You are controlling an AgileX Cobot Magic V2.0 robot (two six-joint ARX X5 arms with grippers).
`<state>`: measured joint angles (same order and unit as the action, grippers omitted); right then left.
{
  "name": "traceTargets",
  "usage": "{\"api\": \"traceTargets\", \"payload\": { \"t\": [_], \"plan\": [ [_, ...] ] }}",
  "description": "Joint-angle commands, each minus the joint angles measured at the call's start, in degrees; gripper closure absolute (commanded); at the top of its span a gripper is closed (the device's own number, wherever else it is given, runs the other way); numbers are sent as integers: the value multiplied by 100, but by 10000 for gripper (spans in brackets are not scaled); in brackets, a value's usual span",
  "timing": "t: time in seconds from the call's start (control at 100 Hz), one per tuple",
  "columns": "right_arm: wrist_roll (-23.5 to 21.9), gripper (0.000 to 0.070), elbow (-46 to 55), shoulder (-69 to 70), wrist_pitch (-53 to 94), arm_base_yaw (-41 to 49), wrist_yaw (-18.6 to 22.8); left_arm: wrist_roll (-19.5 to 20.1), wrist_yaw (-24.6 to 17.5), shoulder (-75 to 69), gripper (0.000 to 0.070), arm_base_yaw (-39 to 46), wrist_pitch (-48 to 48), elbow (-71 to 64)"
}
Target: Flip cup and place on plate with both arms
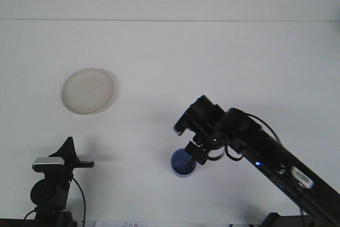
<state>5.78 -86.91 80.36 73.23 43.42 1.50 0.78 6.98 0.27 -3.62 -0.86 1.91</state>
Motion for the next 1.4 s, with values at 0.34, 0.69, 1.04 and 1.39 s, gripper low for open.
{"api": "traceTargets", "payload": {
  "t": [0.34,0.69,1.04,1.39],
  "plan": [
    [-151,364,2686,-4225,-2846,-20,63,46,-2,-11,684,2,-79,-111],
    [-584,364,4400,-6269,-3112,-22,63,-1095,-2,-11,684,2,-219,-111],
    [-579,364,4472,-6428,-3077,-22,61,-2142,-575,179,684,-9,85,883],
    [-551,364,4472,-6428,-3080,-22,35,-1320,-2852,3432,214,-289,2643,4583]
  ]
}}
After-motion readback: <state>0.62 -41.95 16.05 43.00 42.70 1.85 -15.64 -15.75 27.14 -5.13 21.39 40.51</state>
